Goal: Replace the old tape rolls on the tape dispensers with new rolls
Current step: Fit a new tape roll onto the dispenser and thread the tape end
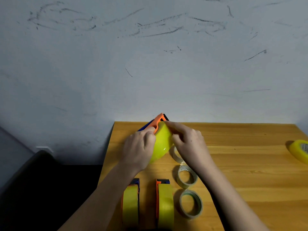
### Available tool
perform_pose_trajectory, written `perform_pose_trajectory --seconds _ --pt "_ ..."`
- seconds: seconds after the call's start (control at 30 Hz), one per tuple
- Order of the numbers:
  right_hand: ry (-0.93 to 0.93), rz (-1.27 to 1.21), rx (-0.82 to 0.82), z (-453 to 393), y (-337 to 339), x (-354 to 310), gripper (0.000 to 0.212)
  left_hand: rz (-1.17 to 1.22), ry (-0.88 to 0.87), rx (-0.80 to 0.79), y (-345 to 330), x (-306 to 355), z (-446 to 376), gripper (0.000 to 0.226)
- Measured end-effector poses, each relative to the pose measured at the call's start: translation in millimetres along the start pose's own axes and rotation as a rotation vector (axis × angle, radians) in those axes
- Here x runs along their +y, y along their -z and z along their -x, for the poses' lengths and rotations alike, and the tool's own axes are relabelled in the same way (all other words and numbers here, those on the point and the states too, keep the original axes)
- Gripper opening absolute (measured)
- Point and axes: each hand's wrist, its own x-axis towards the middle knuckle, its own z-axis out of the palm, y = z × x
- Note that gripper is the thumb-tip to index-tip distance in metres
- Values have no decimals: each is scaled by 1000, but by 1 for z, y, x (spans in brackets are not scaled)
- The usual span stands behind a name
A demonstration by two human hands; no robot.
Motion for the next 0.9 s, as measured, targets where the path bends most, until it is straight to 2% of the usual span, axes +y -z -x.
perform_pose_trajectory --seconds 0.07,0.1,0.17,0.27,0.37,0.47,0.53,0.7,0.77,0.83,0.9 --pt "-23 -144 -53 1 -4 1 55 -63 0 -9 -1 -2 -1 89" --pt "-14 -192 -57 4 -7 1 52 -82 5 2 -3 -4 -3 82" --pt "48 -198 40 9 -15 -2 53 -122 -43 70 -8 -7 -5 63" --pt "164 -79 287 12 -26 -6 42 -79 33 15 -12 -7 -3 45" --pt "171 -100 345 11 -31 -8 34 -8 123 46 -15 -7 -1 31" --pt "163 -194 378 12 -34 -11 30 11 66 172 -17 -4 -1 16" --pt "165 -216 394 12 -35 -12 25 26 67 170 -14 0 -1 27" --pt "141 -269 400 11 -35 -15 18 109 141 33 3 18 -1 47" --pt "148 -247 399 11 -35 -16 17 105 148 96 2 19 -3 62" --pt "145 -226 394 11 -37 -16 16 118 154 78 3 23 0 49" --pt "146 -161 405 13 -38 -16 17 50 121 146 0 23 -2 44"
